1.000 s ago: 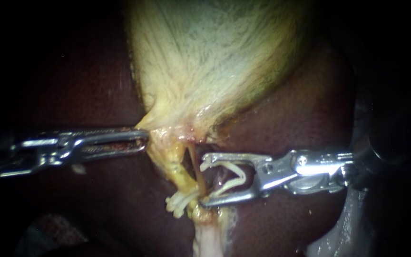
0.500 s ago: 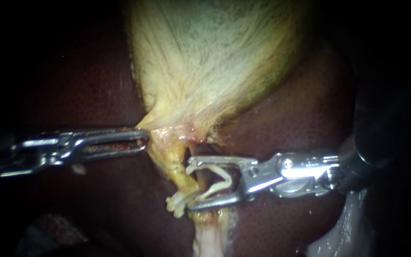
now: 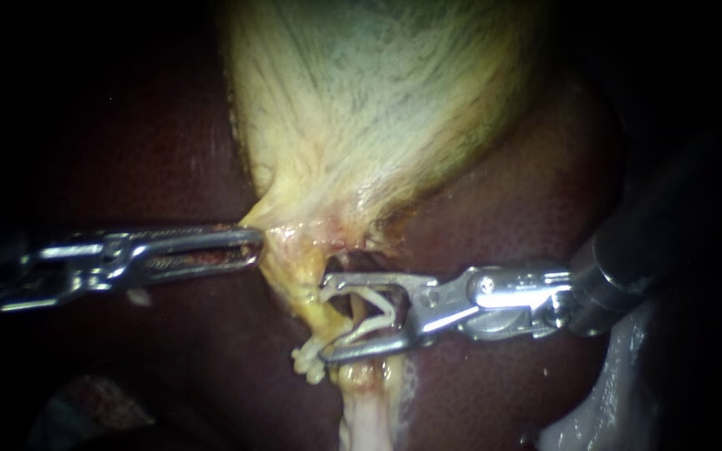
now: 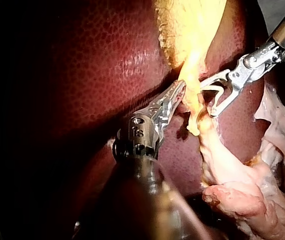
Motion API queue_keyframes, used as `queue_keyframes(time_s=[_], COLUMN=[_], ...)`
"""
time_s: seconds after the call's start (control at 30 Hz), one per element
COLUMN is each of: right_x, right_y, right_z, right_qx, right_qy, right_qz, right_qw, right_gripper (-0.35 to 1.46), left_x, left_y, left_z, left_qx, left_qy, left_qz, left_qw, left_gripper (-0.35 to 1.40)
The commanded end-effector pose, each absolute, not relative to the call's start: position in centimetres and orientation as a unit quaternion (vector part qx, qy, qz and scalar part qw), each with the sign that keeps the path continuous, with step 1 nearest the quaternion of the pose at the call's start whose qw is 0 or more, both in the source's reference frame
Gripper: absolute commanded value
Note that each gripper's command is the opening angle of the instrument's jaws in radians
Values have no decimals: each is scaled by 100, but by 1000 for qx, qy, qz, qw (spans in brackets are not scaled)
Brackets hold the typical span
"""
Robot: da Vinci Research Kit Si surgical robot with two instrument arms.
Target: Clipping third clip left tube
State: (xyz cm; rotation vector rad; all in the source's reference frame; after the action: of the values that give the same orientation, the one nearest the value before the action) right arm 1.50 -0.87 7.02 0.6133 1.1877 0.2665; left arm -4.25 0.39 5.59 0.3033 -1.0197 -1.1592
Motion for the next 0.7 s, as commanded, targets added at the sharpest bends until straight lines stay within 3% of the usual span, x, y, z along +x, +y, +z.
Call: queue_keyframes(time_s=[0.03, 0.37, 0.7], right_x=[151, 176, 200], right_y=[-88, -105, -115], right_z=[703, 714, 704], right_qx=[283, 284, 293], right_qy=[548, 541, 542], right_qz=[123, 125, 117], right_qw=[777, 782, 779], right_gripper=[60, 60, 60], left_x=[-425, -430, -434], left_y=[39, 38, 38], left_z=[558, 556, 555], left_qx=[138, 139, 139], left_qy=[-460, -460, -460], left_qz=[-520, -520, -520], left_qw=[707, 707, 706], left_gripper=[-35, -35, -35])
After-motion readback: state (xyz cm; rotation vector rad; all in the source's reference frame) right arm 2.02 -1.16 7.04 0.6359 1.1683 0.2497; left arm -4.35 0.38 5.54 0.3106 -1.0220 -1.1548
